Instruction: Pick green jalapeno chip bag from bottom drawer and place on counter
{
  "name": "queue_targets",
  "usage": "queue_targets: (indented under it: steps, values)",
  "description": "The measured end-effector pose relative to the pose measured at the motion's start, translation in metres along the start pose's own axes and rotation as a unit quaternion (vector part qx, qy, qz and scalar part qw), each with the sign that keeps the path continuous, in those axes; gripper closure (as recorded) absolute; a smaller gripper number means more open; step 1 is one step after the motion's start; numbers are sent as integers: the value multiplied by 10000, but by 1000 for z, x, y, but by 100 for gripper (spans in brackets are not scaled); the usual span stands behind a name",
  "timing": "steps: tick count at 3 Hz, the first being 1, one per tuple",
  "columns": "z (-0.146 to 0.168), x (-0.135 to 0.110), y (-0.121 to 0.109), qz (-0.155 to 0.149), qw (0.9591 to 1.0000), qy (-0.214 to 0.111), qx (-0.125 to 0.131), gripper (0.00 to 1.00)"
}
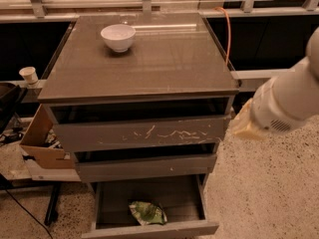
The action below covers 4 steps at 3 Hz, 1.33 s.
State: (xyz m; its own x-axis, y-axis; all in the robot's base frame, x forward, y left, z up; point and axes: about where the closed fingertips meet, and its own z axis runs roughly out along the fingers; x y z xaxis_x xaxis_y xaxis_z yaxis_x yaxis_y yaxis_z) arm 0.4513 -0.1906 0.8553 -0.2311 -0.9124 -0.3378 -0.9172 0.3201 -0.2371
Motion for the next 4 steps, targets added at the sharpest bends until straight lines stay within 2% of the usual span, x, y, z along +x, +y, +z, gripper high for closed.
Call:
queue_targets:
  steps: [1,2,3,4]
  values:
    - [51,0,15,1,9997,-206,-145,100]
    - [51,0,16,1,9997,-206,-145,100]
    - [85,3,31,-79,9994,-279,-194,100]
    - [146,6,54,-184,9985,-433,-278,100]
